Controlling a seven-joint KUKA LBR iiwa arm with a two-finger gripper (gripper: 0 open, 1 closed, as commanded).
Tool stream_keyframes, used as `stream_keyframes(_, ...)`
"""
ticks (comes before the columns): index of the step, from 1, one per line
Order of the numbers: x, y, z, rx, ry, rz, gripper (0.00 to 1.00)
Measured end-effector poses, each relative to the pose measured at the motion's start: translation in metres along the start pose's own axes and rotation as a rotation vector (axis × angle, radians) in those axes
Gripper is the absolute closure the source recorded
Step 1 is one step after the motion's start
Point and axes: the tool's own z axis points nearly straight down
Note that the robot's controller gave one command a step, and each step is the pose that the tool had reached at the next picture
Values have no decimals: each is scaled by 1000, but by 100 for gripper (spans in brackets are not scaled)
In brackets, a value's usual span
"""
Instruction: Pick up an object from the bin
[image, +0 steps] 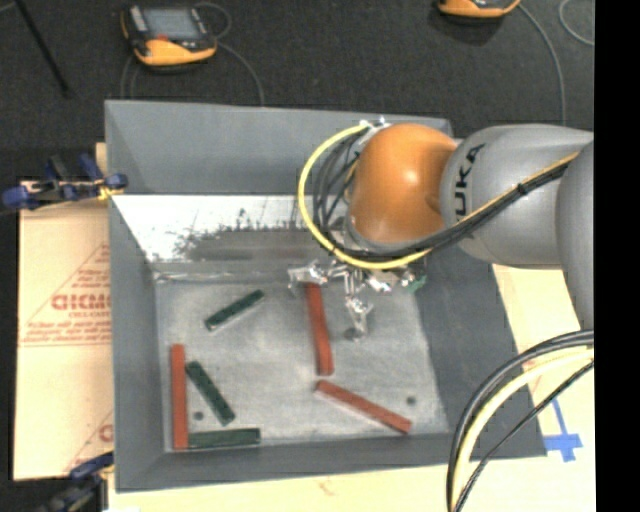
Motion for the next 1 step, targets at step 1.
stream_keyframes(1, -8, -4, 33, 1, -3, -349, 100)
